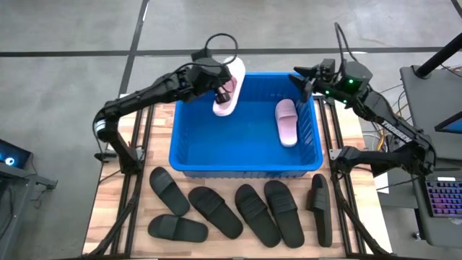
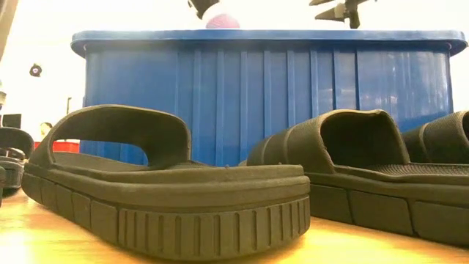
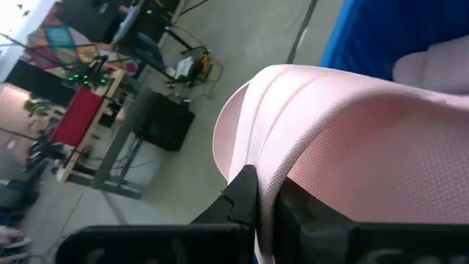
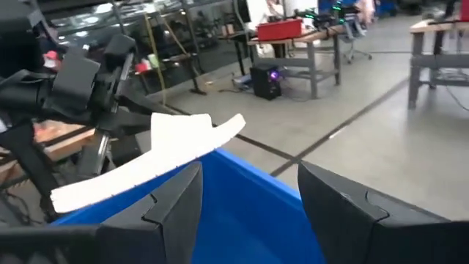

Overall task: Pick and place slides into bin
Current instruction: Put the pink slide into the blue bin

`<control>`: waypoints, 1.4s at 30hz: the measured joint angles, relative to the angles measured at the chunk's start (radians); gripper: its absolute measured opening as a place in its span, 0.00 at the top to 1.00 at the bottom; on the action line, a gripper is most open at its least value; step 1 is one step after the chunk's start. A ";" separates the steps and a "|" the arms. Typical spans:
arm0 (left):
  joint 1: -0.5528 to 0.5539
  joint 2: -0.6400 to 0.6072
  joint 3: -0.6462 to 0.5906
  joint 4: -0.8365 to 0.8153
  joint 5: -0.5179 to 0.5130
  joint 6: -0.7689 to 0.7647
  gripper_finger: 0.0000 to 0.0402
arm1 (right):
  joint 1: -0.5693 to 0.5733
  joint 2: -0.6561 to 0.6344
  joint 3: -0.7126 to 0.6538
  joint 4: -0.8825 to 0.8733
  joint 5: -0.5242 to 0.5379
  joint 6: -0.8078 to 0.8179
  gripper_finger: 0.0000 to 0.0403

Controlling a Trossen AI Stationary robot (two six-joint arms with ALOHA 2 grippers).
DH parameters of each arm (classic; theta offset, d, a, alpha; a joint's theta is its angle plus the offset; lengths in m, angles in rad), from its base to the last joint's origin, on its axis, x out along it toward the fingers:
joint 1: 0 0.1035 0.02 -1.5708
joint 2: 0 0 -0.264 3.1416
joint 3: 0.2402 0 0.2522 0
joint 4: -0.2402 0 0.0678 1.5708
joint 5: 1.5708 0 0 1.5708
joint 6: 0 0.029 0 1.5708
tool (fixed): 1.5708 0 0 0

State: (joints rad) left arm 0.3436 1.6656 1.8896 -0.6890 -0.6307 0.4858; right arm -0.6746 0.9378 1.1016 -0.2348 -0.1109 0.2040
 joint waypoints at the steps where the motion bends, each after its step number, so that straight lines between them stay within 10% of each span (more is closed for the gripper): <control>1: -0.003 0.013 0.014 -0.001 -0.007 0.000 1.00 | -0.001 -0.005 0.001 -0.011 0.000 0.001 0.47; 10: -0.068 0.082 0.063 0.050 -0.004 0.070 1.00 | 0.000 0.019 0.000 -0.030 -0.226 -0.003 0.47; 22: -0.092 0.110 0.060 0.080 -0.086 0.071 1.00 | 0.072 0.130 0.080 -0.023 -0.237 -0.172 0.47; 32: -0.090 0.114 0.056 0.079 -0.189 0.018 1.00 | 0.192 0.323 0.343 -0.237 0.031 -0.446 0.47; 42: -0.090 0.116 0.053 0.080 -0.190 -0.010 1.00 | 0.246 0.545 0.635 -0.411 0.052 -0.519 0.47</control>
State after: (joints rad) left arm 0.2531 1.7817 1.9423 -0.6094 -0.8207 0.4759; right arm -0.4287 1.4828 1.7362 -0.6456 -0.0586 -0.3145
